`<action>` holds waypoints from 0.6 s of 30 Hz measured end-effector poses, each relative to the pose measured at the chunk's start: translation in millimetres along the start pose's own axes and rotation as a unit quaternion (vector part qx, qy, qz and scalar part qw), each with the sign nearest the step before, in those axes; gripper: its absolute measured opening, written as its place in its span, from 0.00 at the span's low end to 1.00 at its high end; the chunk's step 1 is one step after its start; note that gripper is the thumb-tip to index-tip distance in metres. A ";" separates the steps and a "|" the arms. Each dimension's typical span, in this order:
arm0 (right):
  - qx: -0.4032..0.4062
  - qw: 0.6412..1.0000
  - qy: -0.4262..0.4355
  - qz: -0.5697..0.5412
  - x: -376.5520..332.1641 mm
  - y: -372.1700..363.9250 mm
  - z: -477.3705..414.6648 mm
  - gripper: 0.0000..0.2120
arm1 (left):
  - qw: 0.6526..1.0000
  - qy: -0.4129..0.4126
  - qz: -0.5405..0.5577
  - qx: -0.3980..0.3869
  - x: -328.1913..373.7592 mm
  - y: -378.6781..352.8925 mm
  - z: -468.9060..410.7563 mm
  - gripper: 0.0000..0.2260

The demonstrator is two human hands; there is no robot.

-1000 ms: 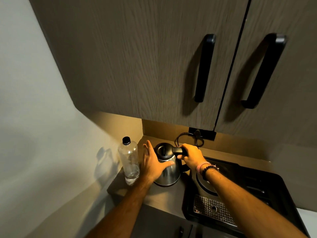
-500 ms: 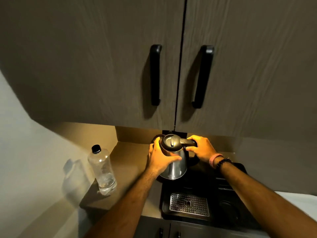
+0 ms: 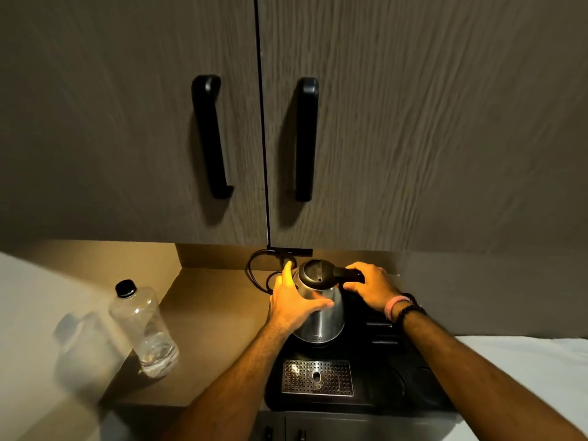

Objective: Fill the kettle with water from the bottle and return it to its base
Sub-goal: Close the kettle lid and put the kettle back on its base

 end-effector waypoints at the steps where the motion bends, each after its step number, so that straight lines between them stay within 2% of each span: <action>1: 0.000 1.000 -0.001 -0.002 2.9 -0.8 0.9 0.14 | 1.000 -0.001 0.001 0.000 -0.2 -0.4 1.3 0.62; 7: 0.024 1.000 -0.001 0.000 6.4 -2.7 7.0 0.21 | 1.000 -0.004 -0.001 -0.007 1.7 -0.9 3.7 0.61; 10: 0.099 0.994 0.015 0.037 13.9 -3.2 28.0 0.26 | 0.999 -0.016 -0.026 -0.016 5.1 1.1 9.6 0.62; 12: 0.140 0.985 0.042 0.095 17.6 -7.3 42.9 0.28 | 0.998 -0.031 -0.048 -0.009 8.5 6.3 12.9 0.62; 14: 0.146 0.978 0.052 0.141 19.5 -12.3 49.4 0.30 | 0.996 -0.045 -0.078 0.002 13.6 11.5 14.1 0.60; 18: 0.156 0.979 0.040 0.123 13.7 -8.2 52.2 0.28 | 0.989 -0.066 -0.133 0.009 22.8 18.3 16.5 0.57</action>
Point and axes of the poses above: each hand's wrist, its own z-axis away from the middle knuckle, its own y-axis out of the back of the hand, x = y × z, the point moved 6 cm from there along -z, towards the middle knuckle, and after that the axes turned 10 degrees about -y, right-handed, at the moved point
